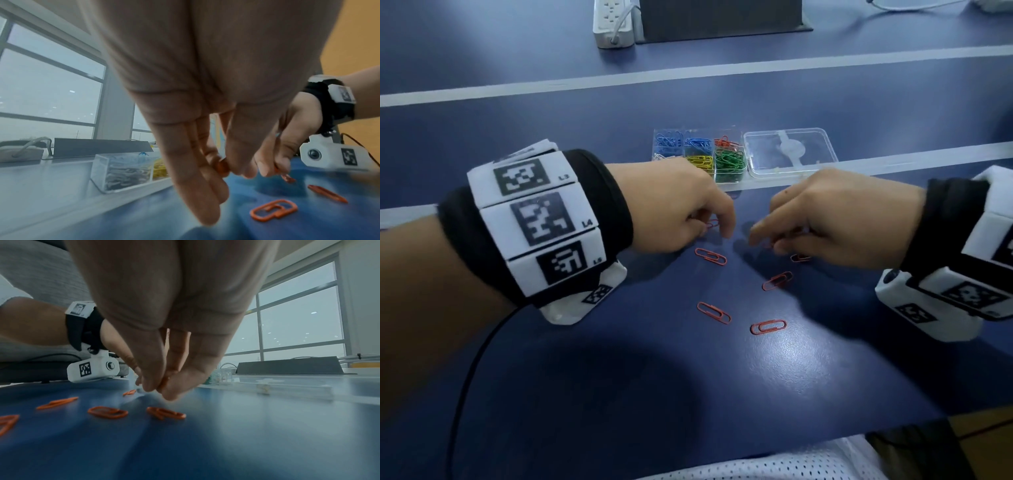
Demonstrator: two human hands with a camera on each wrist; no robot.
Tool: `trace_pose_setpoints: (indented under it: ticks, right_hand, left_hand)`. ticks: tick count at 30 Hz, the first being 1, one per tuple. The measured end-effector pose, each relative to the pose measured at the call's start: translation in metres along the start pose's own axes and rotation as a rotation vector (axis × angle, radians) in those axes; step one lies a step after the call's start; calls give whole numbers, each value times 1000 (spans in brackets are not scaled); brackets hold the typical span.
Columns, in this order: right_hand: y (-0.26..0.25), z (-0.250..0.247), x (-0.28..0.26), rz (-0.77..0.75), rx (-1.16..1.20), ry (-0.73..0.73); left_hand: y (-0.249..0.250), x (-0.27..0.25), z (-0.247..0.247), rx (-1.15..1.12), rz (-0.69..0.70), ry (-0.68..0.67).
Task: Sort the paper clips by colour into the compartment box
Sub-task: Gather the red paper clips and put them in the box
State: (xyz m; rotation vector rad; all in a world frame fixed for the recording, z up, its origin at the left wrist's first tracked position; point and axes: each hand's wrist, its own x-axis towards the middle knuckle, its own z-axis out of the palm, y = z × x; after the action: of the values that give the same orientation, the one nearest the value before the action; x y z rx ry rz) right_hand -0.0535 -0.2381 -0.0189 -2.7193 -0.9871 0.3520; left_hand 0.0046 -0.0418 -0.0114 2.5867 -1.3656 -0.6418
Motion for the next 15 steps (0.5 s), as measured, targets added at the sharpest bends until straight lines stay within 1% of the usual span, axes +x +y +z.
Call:
trace_pose_setpoints:
  ticks: [3, 5, 7, 9, 13, 15]
  right_hand:
    - [-4, 2, -6, -6, -63, -16]
    - [-7, 2, -10, 41, -85, -32]
    - [-8, 0, -11, 120, -127, -115]
    - [-9, 1, -13, 154, -148, -166]
    - [-15, 3, -16, 95, -165, -111]
    - [-14, 2, -16, 113, -196, -113]
  left_hand:
    - [4, -2, 1, -28, -14, 41]
    - [9, -2, 1, -3, 5, 36]
    - [13, -1, 2, 58, 22, -13]
    - [15, 4, 5, 109, 1, -67]
    - [17, 10, 10, 138, -3, -63]
    - [19, 10, 10, 131, -1, -64]
